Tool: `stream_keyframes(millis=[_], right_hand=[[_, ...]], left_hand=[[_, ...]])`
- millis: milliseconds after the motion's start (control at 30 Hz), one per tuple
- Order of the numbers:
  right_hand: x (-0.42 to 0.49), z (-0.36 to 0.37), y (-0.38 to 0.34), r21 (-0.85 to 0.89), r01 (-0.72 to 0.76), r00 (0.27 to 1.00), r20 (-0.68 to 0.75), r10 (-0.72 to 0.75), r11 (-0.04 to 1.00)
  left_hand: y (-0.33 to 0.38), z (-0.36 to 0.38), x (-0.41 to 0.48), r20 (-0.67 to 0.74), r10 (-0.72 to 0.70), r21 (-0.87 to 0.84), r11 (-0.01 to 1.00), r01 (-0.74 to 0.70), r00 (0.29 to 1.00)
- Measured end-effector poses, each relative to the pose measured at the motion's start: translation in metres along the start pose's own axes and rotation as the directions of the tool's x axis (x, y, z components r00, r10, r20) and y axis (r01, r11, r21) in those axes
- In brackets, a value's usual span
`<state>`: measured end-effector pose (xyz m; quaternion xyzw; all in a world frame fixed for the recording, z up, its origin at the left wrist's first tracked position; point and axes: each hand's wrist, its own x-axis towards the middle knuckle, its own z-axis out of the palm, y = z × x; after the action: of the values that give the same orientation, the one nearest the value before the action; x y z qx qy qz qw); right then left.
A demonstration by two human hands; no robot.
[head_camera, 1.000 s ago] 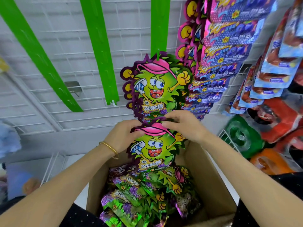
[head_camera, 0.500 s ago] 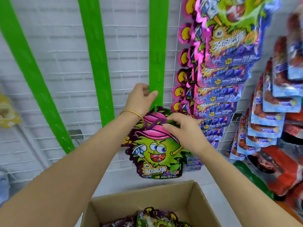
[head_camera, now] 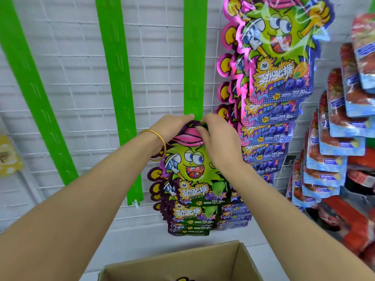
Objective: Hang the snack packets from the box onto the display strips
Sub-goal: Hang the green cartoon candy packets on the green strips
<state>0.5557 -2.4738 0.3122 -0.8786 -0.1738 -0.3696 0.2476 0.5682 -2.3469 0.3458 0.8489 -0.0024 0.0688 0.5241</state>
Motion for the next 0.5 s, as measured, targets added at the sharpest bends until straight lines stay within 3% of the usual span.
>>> stream_keyframes(millis=[133,500], right_hand=[[0.002,0.0,0.0,-0.048,0.006,1.0,-0.003,-0.006,0.999],[-0.011,0.007,0.006,0.007,-0.066,0.994,0.088,0.066,0.998]], left_hand=[[-0.001,0.001,0.002,0.005,-0.033,-0.059,0.998,0.033,0.999],[-0.012,-0.001,0.001,-0.032,-0.024,0.063,0.998,0.026,0.999]])
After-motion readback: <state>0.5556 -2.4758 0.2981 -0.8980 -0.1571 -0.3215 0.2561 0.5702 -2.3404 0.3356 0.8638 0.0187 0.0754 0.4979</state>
